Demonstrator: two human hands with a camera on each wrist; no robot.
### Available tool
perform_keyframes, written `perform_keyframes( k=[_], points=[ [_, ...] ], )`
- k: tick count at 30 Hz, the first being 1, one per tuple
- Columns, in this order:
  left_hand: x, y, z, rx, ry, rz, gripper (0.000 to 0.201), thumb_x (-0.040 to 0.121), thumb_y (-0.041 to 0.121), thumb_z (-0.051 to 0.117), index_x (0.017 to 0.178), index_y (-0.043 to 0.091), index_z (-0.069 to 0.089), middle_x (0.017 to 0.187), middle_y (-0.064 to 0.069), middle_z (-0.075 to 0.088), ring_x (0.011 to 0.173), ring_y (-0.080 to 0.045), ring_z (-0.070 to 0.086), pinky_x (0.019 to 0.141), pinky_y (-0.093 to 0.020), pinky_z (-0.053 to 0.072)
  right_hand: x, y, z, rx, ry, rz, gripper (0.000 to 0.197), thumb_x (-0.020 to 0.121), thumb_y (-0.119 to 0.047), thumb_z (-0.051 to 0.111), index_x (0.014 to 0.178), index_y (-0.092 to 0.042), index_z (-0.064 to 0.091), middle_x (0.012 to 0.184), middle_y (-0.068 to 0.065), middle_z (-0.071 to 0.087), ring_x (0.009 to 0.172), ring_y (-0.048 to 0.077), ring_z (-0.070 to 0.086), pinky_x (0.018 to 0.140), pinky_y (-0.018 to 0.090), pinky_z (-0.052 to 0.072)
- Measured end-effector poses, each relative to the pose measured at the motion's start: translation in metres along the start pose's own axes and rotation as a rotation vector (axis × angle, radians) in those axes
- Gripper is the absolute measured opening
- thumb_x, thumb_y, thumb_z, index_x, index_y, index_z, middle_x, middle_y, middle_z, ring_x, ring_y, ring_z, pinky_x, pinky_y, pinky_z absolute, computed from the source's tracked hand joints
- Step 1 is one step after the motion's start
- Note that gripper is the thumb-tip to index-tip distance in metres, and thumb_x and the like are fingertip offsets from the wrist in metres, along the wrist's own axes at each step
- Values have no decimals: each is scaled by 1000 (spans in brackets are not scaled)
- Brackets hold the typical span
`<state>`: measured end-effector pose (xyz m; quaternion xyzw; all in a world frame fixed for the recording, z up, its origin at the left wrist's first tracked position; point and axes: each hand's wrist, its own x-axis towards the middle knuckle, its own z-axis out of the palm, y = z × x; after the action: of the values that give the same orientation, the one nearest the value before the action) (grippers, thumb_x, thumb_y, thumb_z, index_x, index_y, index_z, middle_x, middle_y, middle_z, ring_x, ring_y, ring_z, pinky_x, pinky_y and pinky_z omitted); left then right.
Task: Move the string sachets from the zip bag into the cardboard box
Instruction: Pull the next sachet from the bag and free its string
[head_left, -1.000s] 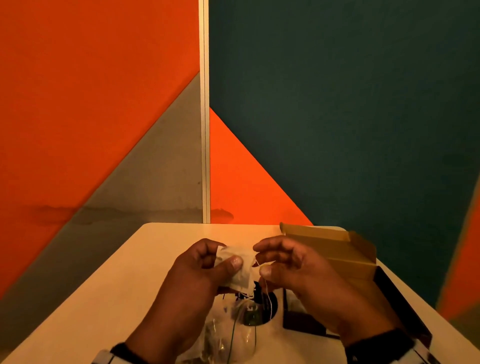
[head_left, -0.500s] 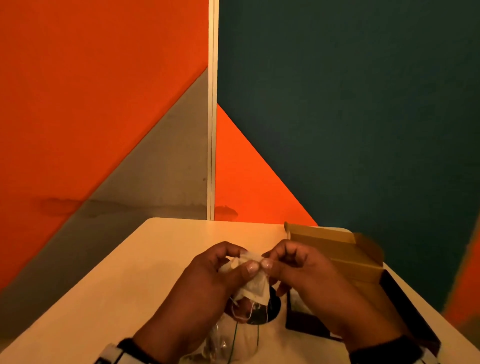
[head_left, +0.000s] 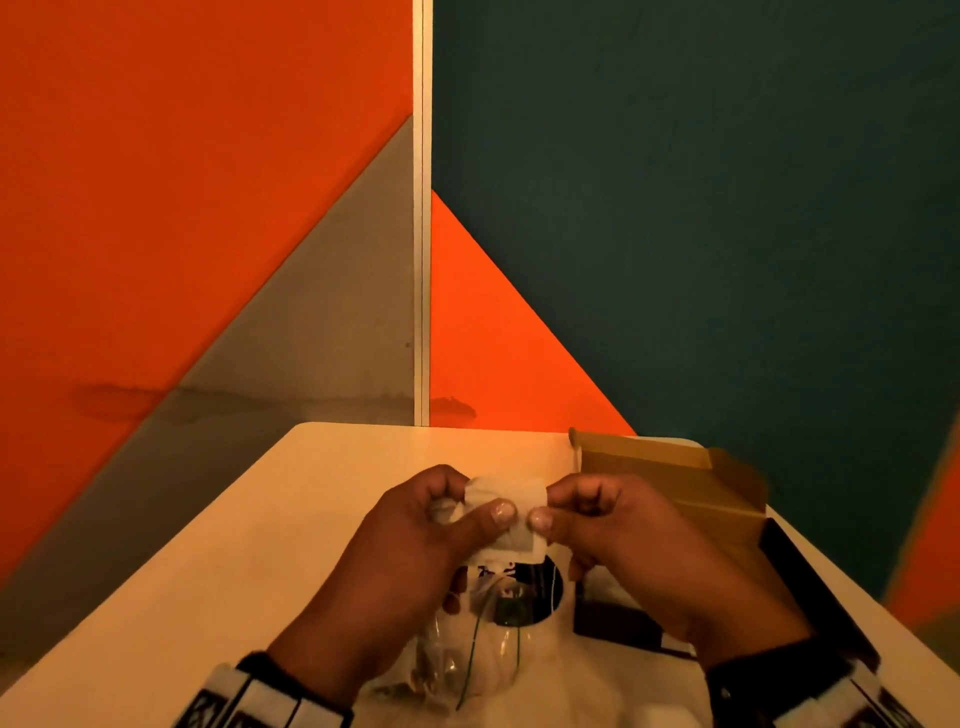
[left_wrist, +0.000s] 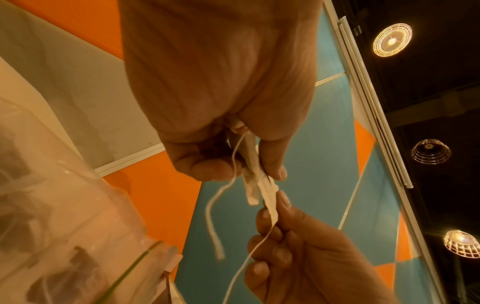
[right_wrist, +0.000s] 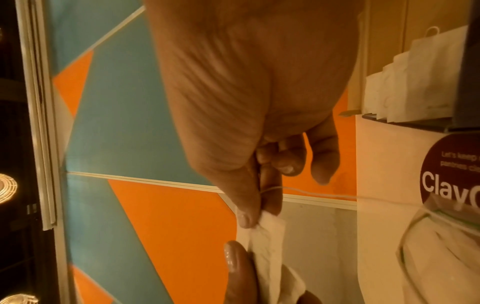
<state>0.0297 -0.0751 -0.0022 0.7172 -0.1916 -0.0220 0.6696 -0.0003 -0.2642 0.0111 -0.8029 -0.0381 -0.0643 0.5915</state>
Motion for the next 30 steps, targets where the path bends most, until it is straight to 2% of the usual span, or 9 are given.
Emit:
perform_keyframes(
  k=[6, 10, 12, 15, 17, 19, 22, 25, 30],
  points=[
    [3, -3, -4, 60, 34, -39, 33, 86, 44, 66, 80, 12, 71, 64, -6, 65, 53, -18, 55, 53, -30, 49, 4, 3, -3, -79, 68, 23, 11, 90, -24, 72, 87, -15, 78, 74, -2, 73, 62, 17, 59, 66, 38, 51],
    [8, -6, -16, 282, 159, 46, 37, 96, 48, 50, 83, 24, 76, 69, 1, 72, 50, -7, 61, 58, -28, 52, 2, -2, -6, -154, 33, 27, 10, 92, -24, 69, 88, -18, 76, 71, -8, 70, 59, 10, 57, 63, 29, 52],
    [6, -5, -20, 363, 188, 119, 44, 91, 59, 42, 87, 31, 75, 76, 16, 73, 62, -1, 65, 65, -28, 51, -2, -5, -8, -199, -3, 14, 11, 91, -27, 71, 85, -20, 77, 74, -7, 72, 59, 6, 58, 62, 24, 52],
    [0, 2, -18, 486, 76, 216, 47, 80, 69, 40, 99, 41, 73, 93, 30, 69, 87, 12, 60, 72, -17, 44, -6, -9, -5, -329, -96, 24, 11, 90, -34, 72, 86, -28, 79, 79, -15, 75, 64, -2, 63, 67, 20, 51],
    [-1, 5, -13, 655, -12, 278, 36, 83, 65, 50, 103, 44, 71, 98, 29, 67, 89, 11, 58, 70, -11, 42, -7, -10, -2, -372, -134, 26, 9, 89, -36, 72, 86, -32, 79, 81, -15, 76, 68, -1, 64, 70, 23, 53],
    [-1, 6, -9, 764, -32, 318, 9, 90, 46, 64, 95, 41, 70, 93, 26, 65, 88, 9, 57, 68, -7, 41, -8, -11, -2, -347, -140, 19, 9, 88, -36, 72, 85, -32, 80, 83, -12, 76, 69, -1, 64, 71, 24, 54],
    [-2, 6, -9, 704, -17, 301, 7, 89, 34, 69, 83, 38, 69, 85, 24, 65, 88, 10, 57, 67, -5, 43, -7, -10, -4, -252, -121, 7, 9, 86, -33, 74, 82, -30, 80, 82, -7, 77, 66, -2, 63, 69, 24, 53],
    [0, 8, -16, 502, 44, 280, 7, 87, 31, 71, 80, 34, 72, 87, 26, 68, 84, 8, 62, 65, -6, 45, -5, -7, -6, -137, -74, -3, 9, 86, -28, 73, 80, -25, 80, 80, 2, 77, 64, 11, 60, 65, 31, 51],
    [0, 13, -20, 96, 87, 293, 9, 85, 16, 68, 82, 18, 76, 82, 4, 75, 71, -5, 67, 62, -14, 51, -3, -5, -9, 21, -43, -7, 18, 93, -17, 63, 84, -16, 79, 84, 4, 77, 61, 17, 51, 60, 29, 47]
  ],
)
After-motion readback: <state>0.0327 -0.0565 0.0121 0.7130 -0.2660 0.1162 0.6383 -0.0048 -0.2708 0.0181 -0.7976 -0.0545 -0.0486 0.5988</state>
